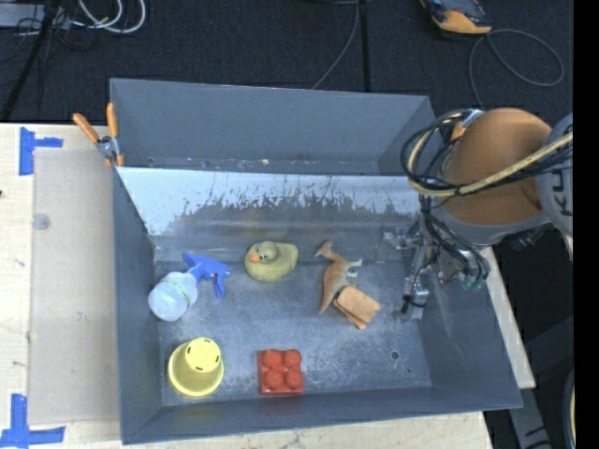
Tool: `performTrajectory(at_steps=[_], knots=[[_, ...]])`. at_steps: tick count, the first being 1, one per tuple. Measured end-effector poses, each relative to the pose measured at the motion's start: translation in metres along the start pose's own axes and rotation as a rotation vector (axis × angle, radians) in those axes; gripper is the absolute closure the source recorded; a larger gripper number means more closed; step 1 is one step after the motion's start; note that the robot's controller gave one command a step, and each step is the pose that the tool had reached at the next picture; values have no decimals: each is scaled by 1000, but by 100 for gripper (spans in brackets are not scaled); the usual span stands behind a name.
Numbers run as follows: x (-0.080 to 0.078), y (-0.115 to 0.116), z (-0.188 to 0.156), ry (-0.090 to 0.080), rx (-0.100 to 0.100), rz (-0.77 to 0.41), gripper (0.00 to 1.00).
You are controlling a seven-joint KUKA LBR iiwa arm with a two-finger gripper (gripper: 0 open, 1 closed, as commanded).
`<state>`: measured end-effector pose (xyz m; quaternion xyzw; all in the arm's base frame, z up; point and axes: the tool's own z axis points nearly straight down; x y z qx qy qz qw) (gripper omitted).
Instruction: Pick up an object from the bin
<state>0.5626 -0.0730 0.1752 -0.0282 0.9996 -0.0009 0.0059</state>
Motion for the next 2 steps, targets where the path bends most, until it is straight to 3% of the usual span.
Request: performTrajectory(at_steps=[1, 2], knots=[[3, 10, 52, 4, -3, -172, 0], [-10, 7, 102, -2, 1, -16, 100]])
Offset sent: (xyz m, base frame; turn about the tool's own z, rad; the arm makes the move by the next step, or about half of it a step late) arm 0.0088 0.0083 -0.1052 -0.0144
